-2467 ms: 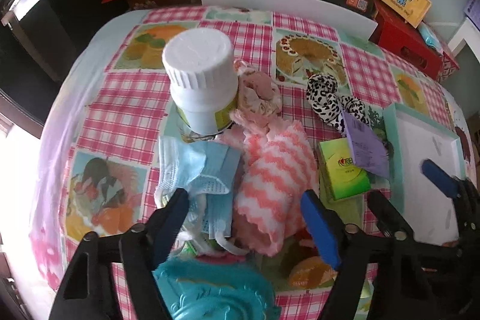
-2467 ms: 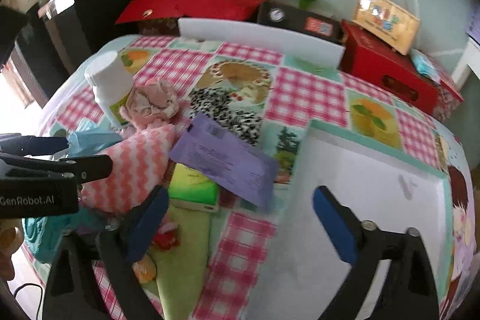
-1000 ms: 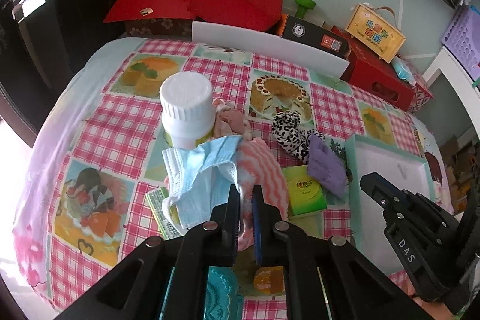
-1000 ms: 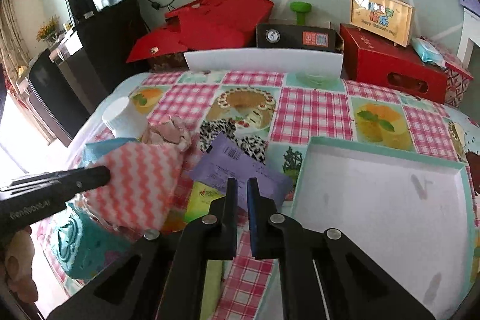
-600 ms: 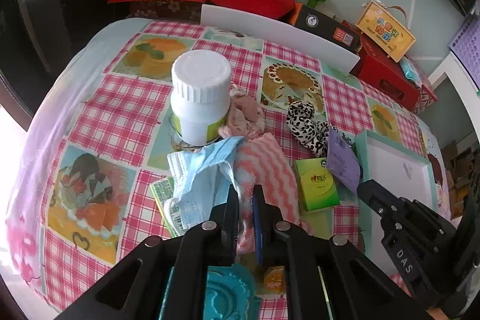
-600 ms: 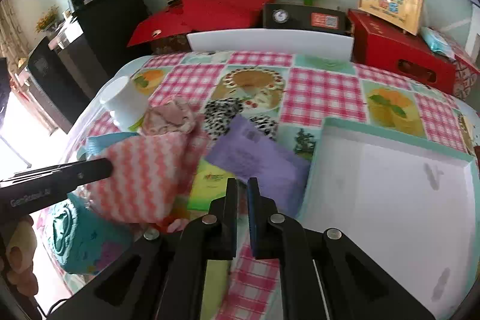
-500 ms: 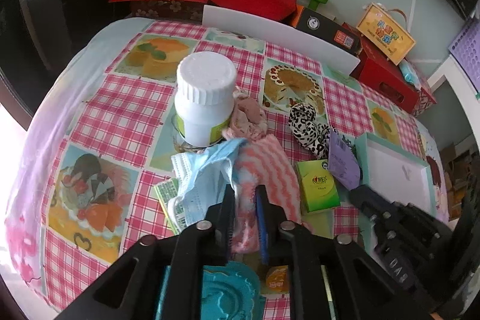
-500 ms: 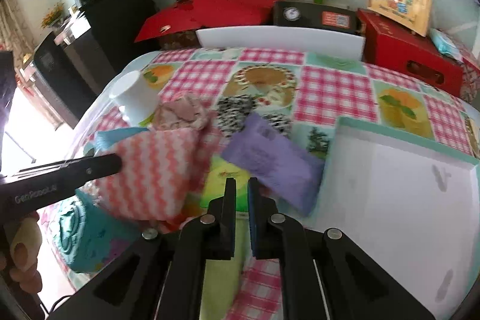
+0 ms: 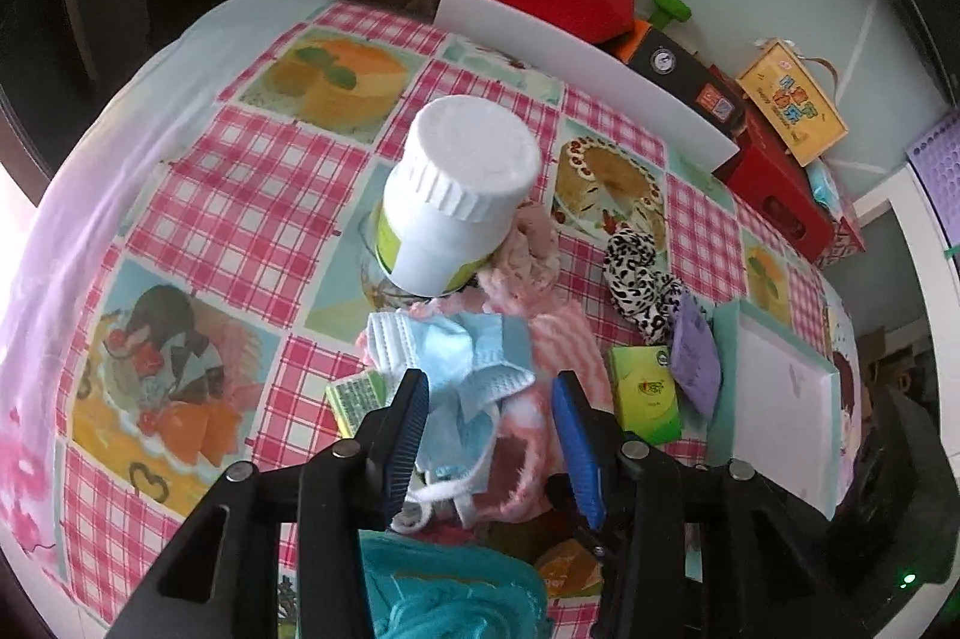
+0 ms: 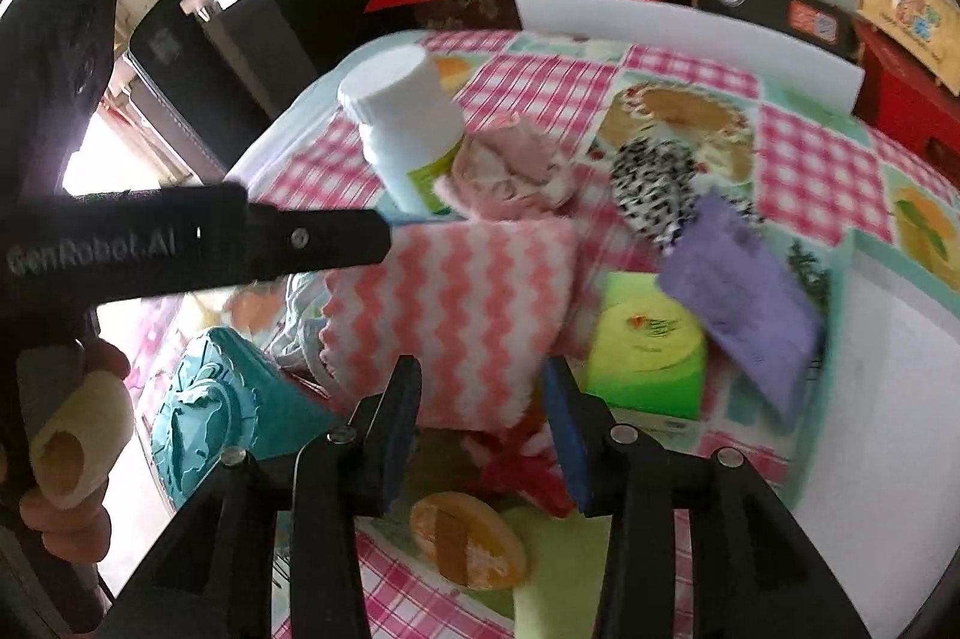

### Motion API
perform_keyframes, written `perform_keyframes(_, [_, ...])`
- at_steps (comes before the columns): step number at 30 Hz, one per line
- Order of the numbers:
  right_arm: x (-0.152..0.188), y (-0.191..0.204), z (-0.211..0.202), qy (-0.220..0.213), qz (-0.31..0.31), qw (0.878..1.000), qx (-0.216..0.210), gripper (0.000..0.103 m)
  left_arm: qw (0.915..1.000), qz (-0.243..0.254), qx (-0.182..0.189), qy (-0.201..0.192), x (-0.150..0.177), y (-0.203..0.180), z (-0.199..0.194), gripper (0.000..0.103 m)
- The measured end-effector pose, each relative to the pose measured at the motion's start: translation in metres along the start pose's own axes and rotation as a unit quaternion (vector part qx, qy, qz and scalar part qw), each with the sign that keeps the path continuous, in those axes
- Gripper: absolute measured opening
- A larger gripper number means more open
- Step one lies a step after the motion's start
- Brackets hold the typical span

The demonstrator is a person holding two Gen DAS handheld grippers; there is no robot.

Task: Organize soft objects
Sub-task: 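Close the left tool on the blue mask while the right tool closes on the pink cloth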

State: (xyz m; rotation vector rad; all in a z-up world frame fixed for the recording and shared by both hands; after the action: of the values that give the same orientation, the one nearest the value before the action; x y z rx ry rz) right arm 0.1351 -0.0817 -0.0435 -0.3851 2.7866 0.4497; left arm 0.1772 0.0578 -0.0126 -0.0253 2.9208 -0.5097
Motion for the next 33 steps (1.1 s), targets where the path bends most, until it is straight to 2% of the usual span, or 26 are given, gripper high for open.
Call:
perform_keyframes(5, [-0.001,0.002,0.008,0.01,0.0,1.0,-0.005,0.043,1.0,-0.005,-0.008,0.004,0.0,0.008,-0.004,0.048])
perform_keyframes(7, [-0.001,0.002,0.008,0.008,0.001,1.0,-0.007,0.039,0.9999,-0.002,-0.017,0.0,0.0,0.011,-0.007,0.06])
perform_keyframes(9, [-0.001,0.002,0.008,0.005,0.001,1.0,-0.009,0.018,0.9998,-0.002,-0.019,-0.002,-0.001,0.012,-0.008,0.062])
perform_keyframes(11, [-0.001,0.0,0.008,0.004,0.006,1.0,-0.009,0.011,0.9999,-0.005,-0.013,-0.001,-0.003,0.013,-0.007,0.062])
perform_keyframes(19, [0.003,-0.008,0.002,-0.003,0.022,1.0,-0.006,0.007,0.9998,0.011,-0.014,0.013,-0.006,0.003,0.008,0.06])
perform_keyframes(20, [0.004,-0.009,0.001,-0.004,0.022,1.0,-0.006,0.007,0.9997,0.009,-0.017,0.014,-0.007,0.003,0.01,0.058])
perform_keyframes(22, [0.005,-0.011,-0.001,-0.006,0.025,1.0,-0.006,0.007,0.9998,0.005,-0.013,0.016,-0.008,0.004,0.014,0.04])
perform_keyframes(23, [0.006,-0.012,-0.003,-0.008,0.027,1.0,-0.006,0.007,0.9998,0.001,-0.009,0.015,-0.008,0.006,0.015,0.037])
perform_keyframes(25, [0.007,-0.015,-0.005,-0.01,0.03,0.999,-0.005,0.007,0.9998,-0.002,-0.012,0.014,-0.007,0.007,0.017,0.02])
perform_keyframes(27, [0.007,-0.016,-0.007,-0.012,0.031,0.999,-0.002,0.007,0.9998,-0.009,-0.012,0.015,-0.007,0.01,0.019,0.011])
perform_keyframes(33, [0.01,-0.018,-0.012,-0.016,0.037,0.999,0.002,0.007,0.9997,-0.024,-0.001,-0.002,-0.003,0.018,0.013,0.006])
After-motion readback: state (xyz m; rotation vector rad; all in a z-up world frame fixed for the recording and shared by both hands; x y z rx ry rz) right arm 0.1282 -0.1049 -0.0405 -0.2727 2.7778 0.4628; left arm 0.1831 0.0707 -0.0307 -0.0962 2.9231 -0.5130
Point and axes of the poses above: each gripper's, at about its wrist camera, not at the fingertips, and z roughly the way its jaws point, y to its left, x to its underside, the point moved 1 cm from there along z, roughly the way its jaws point, and after that the axes turned 12 degrees about y, right-handed, at the moved point
